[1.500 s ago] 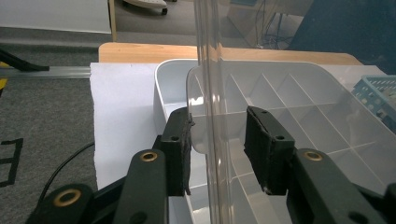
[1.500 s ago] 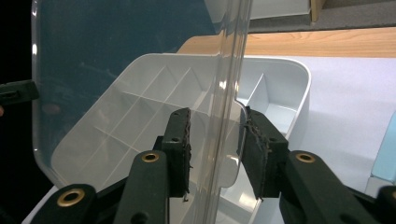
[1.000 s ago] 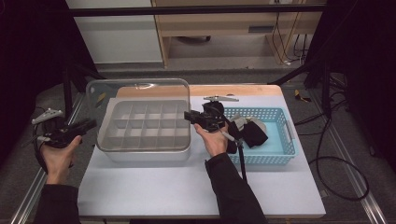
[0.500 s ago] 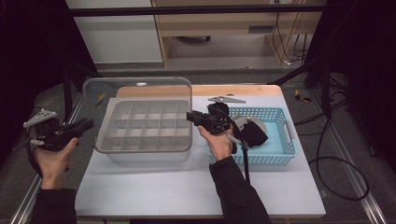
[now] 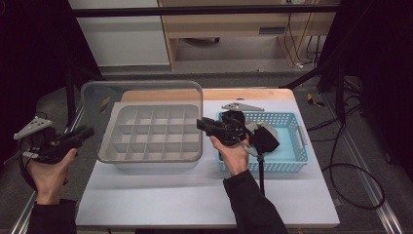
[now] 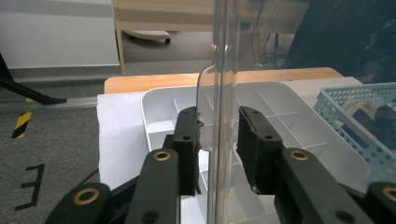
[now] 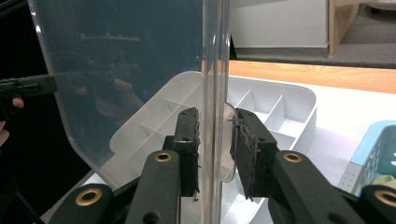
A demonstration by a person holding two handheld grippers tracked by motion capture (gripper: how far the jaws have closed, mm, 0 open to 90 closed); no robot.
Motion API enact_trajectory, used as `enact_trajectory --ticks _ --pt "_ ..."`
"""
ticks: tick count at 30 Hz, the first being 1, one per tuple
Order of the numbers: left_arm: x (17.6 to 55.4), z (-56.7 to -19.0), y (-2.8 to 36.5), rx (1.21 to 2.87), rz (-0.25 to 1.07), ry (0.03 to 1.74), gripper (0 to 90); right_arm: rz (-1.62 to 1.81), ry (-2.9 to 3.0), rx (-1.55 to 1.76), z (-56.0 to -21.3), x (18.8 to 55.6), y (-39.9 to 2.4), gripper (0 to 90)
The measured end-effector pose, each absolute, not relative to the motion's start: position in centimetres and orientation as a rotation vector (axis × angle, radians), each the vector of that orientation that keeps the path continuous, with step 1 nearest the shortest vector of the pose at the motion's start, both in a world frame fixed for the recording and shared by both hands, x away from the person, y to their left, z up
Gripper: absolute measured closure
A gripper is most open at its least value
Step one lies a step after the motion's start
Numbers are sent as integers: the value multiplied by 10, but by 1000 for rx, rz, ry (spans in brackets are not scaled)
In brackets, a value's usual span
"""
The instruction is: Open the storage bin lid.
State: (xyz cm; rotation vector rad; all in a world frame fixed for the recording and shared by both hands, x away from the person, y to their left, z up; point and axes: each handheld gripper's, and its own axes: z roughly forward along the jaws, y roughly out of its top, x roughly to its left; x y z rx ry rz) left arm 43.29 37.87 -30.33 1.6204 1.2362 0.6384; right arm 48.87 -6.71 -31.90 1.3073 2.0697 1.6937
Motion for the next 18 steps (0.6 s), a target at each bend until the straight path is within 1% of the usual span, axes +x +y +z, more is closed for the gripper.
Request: enact_trajectory --ticks 9,18 --pt "412 -300 374 1624 633 1227 689 1704 2077 1263 -312 461 -75 726" --pt "391 -304 369 1632 621 1220 688 1721 2074 1248 -317 436 -83 735"
